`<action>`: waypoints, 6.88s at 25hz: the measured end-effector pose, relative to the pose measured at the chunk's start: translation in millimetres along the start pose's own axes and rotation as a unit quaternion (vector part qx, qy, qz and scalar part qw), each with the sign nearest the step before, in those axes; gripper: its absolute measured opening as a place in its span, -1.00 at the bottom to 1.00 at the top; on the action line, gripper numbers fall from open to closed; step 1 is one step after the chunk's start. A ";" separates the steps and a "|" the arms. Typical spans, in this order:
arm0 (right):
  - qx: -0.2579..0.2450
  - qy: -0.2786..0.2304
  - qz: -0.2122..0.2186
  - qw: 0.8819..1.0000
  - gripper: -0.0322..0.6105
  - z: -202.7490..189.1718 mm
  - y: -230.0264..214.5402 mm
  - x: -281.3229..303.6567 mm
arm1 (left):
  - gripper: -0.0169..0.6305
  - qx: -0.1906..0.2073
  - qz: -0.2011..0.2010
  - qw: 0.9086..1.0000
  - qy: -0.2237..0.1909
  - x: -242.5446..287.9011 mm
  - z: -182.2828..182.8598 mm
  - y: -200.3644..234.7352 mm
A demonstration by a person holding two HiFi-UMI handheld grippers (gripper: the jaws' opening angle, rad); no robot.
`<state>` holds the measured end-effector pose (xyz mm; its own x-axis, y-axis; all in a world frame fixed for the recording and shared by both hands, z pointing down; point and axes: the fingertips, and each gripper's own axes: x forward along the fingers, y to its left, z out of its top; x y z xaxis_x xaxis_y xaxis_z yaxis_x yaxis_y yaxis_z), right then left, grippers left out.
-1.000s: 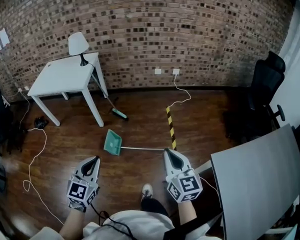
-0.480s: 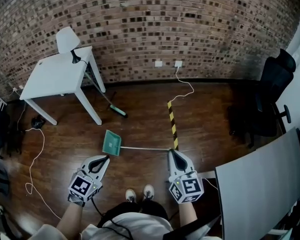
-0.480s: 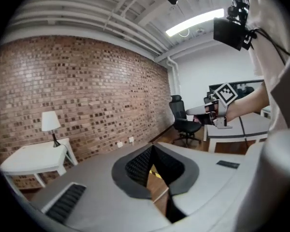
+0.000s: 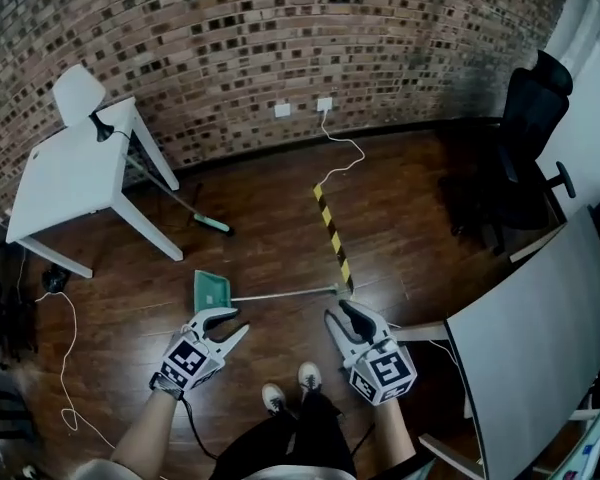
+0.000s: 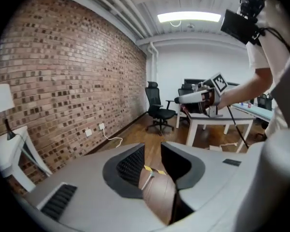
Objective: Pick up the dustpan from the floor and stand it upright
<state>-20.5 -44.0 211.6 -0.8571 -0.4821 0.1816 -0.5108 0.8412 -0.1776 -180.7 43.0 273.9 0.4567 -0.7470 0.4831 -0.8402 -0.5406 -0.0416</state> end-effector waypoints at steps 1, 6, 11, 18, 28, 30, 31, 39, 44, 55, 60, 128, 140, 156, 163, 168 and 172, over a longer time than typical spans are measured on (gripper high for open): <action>0.004 0.005 0.000 1.000 -0.49 -10.6 -2.3 2.8 | -0.57 0.002 -0.019 1.000 0.018 17.2 -13.1 0.2; 0.021 0.031 -0.031 0.999 -0.49 -70.5 -31.9 11.0 | -0.57 -0.020 -0.083 0.994 0.075 105.8 -73.9 11.6; 0.048 0.057 -0.075 0.994 -0.49 -143.1 -86.7 20.3 | -0.55 -0.007 -0.127 0.983 0.136 200.6 -141.7 24.5; 0.058 0.091 -0.066 0.992 -0.49 -233.1 -143.4 76.0 | -0.55 0.005 -0.171 0.969 0.178 349.3 -239.1 37.9; 0.134 0.089 -0.111 0.981 -0.49 -378.2 -201.7 89.3 | -0.55 0.095 -0.244 0.925 0.275 531.6 -423.1 17.6; 0.140 0.084 -0.114 0.980 -0.49 -397.8 -205.2 90.5 | -0.55 0.119 -0.252 0.918 0.282 556.5 -446.5 16.0; 0.141 0.082 -0.114 0.980 -0.52 -405.7 -204.6 89.7 | -0.55 0.124 -0.254 0.915 0.287 565.0 -458.6 13.7; 0.135 0.088 -0.134 0.978 -0.81 -457.6 -225.8 78.9 | -0.51 0.158 -0.261 0.896 0.321 618.5 -525.5 -3.1; 0.133 0.102 -0.161 0.973 -0.87 -475.3 -237.5 70.2 | -0.50 0.199 -0.259 0.892 0.314 634.7 -539.2 -12.5; 0.112 0.122 -0.133 0.977 -0.89 -471.0 -222.6 95.8 | -0.63 0.177 -0.240 0.895 0.331 640.5 -548.3 -13.5; 0.131 0.132 -0.130 0.974 -0.89 -459.6 -217.0 97.3 | -0.64 0.129 -0.224 0.919 0.298 613.7 -510.4 -7.7; -0.124 -0.099 0.045 0.986 -0.89 170.7 88.3 -15.3 | -0.93 0.022 0.282 0.946 -0.159 -154.0 148.6 20.7; -0.128 -0.122 0.049 0.983 -0.89 187.2 110.7 -47.4 | -0.93 0.029 0.316 0.937 -0.147 -193.8 158.7 -26.5; -0.107 -0.088 0.006 0.990 -0.90 134.3 164.4 -138.2 | -0.93 0.015 0.294 0.942 -0.162 -242.3 115.7 -106.1; -0.096 -0.079 0.025 0.992 -0.90 84.6 200.3 -249.7 | -0.93 0.026 0.293 0.940 -0.172 -257.8 88.8 -229.3; -0.096 -0.069 0.036 0.992 -0.91 53.1 233.3 -367.3 | -0.93 0.034 0.295 0.942 -0.158 -278.4 78.0 -356.7; -0.088 -0.050 0.044 0.994 -0.91 35.8 257.5 -446.1 | -0.93 0.019 0.298 0.943 -0.149 -302.4 73.4 -438.2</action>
<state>227.9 379.0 50.2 -0.9051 -0.4189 0.0734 -0.4210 0.9069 -0.0154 70.8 477.5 81.8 -0.0270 -0.9948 0.0979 -0.9652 0.0005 -0.2615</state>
